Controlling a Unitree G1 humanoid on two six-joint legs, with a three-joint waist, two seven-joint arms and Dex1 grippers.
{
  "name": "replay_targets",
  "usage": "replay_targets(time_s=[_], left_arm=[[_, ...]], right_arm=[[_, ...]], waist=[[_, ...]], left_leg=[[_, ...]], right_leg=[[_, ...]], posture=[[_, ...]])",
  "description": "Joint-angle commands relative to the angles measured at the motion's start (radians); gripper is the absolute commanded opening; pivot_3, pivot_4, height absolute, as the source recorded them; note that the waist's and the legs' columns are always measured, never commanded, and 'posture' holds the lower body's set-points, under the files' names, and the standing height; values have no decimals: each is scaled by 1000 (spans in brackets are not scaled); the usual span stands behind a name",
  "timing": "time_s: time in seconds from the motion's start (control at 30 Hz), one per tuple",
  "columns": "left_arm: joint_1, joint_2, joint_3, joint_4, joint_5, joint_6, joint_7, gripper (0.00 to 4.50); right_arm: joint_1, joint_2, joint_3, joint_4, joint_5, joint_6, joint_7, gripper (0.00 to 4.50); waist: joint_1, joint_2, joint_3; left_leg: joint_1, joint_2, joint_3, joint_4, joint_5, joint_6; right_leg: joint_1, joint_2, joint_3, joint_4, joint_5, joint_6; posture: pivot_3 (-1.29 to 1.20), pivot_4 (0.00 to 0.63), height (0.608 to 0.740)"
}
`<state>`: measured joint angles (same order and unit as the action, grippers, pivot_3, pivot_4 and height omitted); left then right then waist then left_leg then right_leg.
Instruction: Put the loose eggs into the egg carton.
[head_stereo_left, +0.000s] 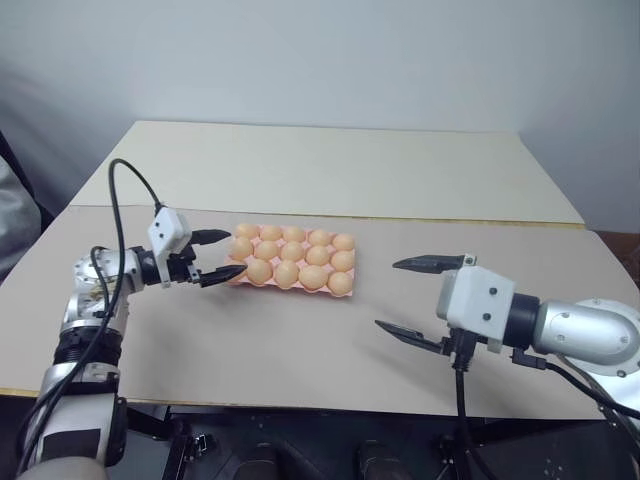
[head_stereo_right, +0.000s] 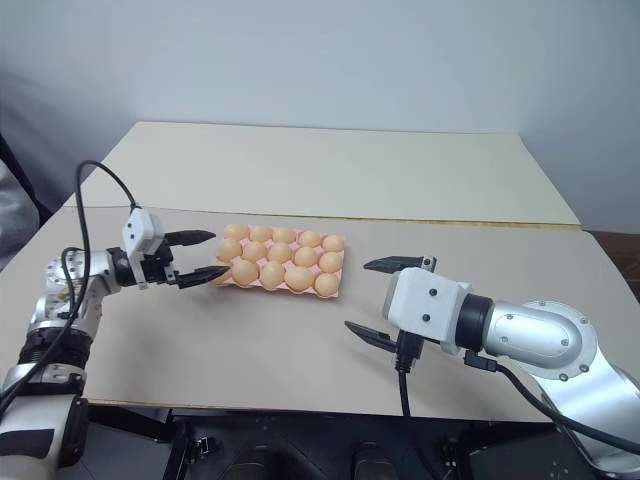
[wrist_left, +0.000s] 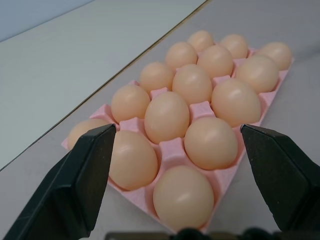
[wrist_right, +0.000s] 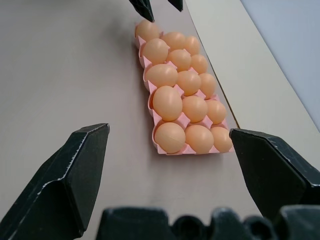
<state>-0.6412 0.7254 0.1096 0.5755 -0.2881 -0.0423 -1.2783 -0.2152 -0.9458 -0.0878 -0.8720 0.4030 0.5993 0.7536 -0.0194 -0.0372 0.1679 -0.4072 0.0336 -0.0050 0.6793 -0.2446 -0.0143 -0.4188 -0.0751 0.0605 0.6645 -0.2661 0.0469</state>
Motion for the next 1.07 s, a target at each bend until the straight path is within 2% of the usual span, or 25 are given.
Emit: replay_targets(time_s=[0.03, 0.23, 0.43, 0.6, 0.7, 0.93, 1.07], left_arm=[[52, 62, 61, -97, -54, 28, -25, 4330], [246, 193, 181, -318, -167, 141, -87, 4330], [407, 258, 298, -480, -213, 185, -65, 4330], [553, 271, 423, -653, -256, 267, -16, 4330], [642, 260, 485, -728, -256, 299, 20, 4330], [746, 228, 567, -838, -327, 365, 56, 4330], [776, 245, 572, -861, -331, 412, 64, 4330]], right_arm=[[5, -5, -38, -21, 0, -15, 1, 4500], [56, -5, -136, -11, 54, -28, 45, 4500], [114, -19, -206, 45, 82, -68, 127, 4500], [126, -39, -252, 122, 109, -111, 217, 4500], [119, -54, -234, 175, 93, -149, 260, 4500], [49, -63, -163, 264, 59, -214, 301, 4500], [17, -64, -138, 288, 51, -226, 312, 4500]], waist=[[0, 0, 0], [-1, 0, 0], [5, 0, 0], [4, 0, 0], [0, 0, 0], [1, 0, 0], [2, 0, 0]], left_leg=[[0, 0, 0, 0, 0, 0], [0, 1, 0, -1, 0, 0], [2, 1, 1, 0, 0, 0], [2, 1, 1, -1, 0, 0], [2, 1, 2, -1, 0, 0], [4, 2, 2, -2, 0, 0], [3, 1, 2, -2, 0, 0]], right_leg=[[0, 0, 0, 0, 0, 0], [-1, 0, 0, 0, 0, 0], [2, 0, 0, -1, 0, 0], [1, 0, 0, -1, 0, 0], [1, 0, 1, -1, 0, 0], [3, 0, 1, -2, 0, 0], [2, 0, 1, -2, 0, 0]], posture=[[0, 150, 740], [0, 150, 740], [0, 150, 740], [0, 150, 740], [0, 150, 740], [0, 150, 740], [0, 150, 740]])
